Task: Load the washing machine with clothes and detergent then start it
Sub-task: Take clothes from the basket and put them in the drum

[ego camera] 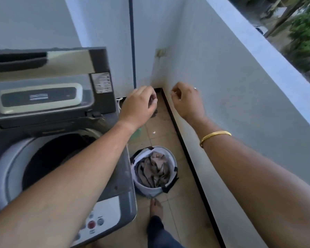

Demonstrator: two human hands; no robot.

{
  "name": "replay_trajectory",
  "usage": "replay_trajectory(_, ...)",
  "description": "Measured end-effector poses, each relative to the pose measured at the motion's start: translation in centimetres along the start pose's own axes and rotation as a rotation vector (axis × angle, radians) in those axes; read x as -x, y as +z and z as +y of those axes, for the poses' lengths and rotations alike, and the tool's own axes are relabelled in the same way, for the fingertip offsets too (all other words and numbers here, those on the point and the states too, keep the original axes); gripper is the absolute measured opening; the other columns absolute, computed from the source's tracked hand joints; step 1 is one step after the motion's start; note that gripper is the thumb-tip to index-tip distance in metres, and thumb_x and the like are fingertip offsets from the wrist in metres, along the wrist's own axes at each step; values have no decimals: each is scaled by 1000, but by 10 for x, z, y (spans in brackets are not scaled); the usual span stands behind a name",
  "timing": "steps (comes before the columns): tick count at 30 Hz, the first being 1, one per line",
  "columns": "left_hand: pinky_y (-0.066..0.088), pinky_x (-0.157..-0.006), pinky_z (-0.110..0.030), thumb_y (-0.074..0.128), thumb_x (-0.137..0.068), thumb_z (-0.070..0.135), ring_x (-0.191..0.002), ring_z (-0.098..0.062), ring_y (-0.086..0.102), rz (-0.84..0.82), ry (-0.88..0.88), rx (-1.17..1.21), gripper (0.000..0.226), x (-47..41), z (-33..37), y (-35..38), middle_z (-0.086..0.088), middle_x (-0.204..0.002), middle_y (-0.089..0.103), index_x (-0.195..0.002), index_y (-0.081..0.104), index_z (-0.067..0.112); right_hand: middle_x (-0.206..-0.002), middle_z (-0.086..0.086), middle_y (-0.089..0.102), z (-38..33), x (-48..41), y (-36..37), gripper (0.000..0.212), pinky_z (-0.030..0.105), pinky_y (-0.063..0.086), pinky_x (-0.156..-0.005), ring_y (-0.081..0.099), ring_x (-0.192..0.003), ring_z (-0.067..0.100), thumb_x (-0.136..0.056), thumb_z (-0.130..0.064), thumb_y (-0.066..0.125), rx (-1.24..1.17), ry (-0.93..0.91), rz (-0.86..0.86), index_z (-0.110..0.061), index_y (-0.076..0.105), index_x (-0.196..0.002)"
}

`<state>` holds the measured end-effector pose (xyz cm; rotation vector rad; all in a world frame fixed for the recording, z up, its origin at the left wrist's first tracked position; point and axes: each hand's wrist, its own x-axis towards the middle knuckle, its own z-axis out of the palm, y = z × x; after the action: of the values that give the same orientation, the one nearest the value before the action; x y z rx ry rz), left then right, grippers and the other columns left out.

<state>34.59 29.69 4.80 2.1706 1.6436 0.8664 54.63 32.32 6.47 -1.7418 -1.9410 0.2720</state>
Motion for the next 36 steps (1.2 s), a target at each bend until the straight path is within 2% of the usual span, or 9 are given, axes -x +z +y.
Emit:
replay_trajectory(4, 58, -80, -44, 66, -110, 33, -92, -31, 68, -222, -311, 75, 19, -1, -2, 101, -3, -100, 74, -100, 67, 17, -93, 6, 74, 82, 14, 51, 8, 35, 52, -76, 67, -88, 29, -96, -19, 62, -25, 84, -156, -16, 69, -92)
replay_trajectory(8, 62, -85, -48, 65, -112, 35, -93, -38, 71, -435, -546, 105, 35, 29, -39, 215, -7, -90, 70, -81, 53, 22, -92, 7, 73, 164, 53, 139, 9, 45, 59, -76, 67, -86, 30, -98, -24, 63, -18, 197, -328, -18, 65, -91)
replay_trajectory(12, 55, -82, -47, 58, -112, 26, -95, -37, 69, -604, -713, 112, 26, 79, -94, 326, -11, -95, 73, -86, 55, 24, -96, 10, 72, 236, 105, 236, 12, 44, 58, -76, 67, -92, 35, -98, -28, 62, -6, 315, -462, -19, 64, -91)
replay_trajectory(18, 38, -73, -41, 53, -113, 14, -83, -34, 54, -732, -881, 144, 37, 165, -187, 475, -8, -78, 55, -77, 44, 20, -111, 20, 73, 332, 173, 397, 18, 44, 54, -79, 69, -98, 41, -98, -15, 55, 30, 314, -642, -9, 67, -111)
replay_trajectory(21, 46, -75, -40, 52, -113, 16, -88, -36, 63, -724, -978, 190, 28, 205, -215, 517, -15, -91, 68, -84, 51, 19, -126, 24, 66, 357, 197, 459, 25, 46, 52, -82, 67, -106, 44, -100, -13, 55, 42, 372, -704, -6, 63, -122)
replay_trajectory(25, 55, -80, -42, 53, -115, 21, -97, -36, 70, -698, -1077, 209, 21, 232, -236, 554, -16, -101, 74, -107, 66, 6, -163, 24, 32, 376, 218, 526, 68, 51, 52, -98, 59, -125, 48, -103, -27, 64, 133, 452, -829, -8, 32, -160)
replay_trajectory(29, 55, -81, -42, 56, -114, 20, -100, -34, 70, -658, -1112, 235, 17, 240, -248, 580, -13, -102, 75, -108, 67, 9, -174, 24, 8, 395, 226, 579, 106, 55, 43, -118, 38, -149, 50, -96, -33, 76, 93, 535, -986, -19, 1, -170)
replay_trajectory(32, 51, -81, -36, 57, -113, 16, -94, -30, 65, -601, -1142, 284, 17, 234, -248, 587, -8, -97, 70, -97, 63, 18, -162, 25, 40, 405, 228, 592, 71, 57, 46, -115, 51, -140, 47, -100, -21, 62, 124, 495, -936, -19, 30, -163)
replay_trajectory(36, 50, -82, -34, 57, -112, 13, -95, -26, 64, -473, -1226, 339, 15, 225, -242, 586, -5, -100, 69, -100, 62, 20, -123, 25, 72, 396, 230, 580, 29, 49, 57, -99, 68, -115, 44, -100, -7, 53, 45, 542, -886, -4, 70, -123)
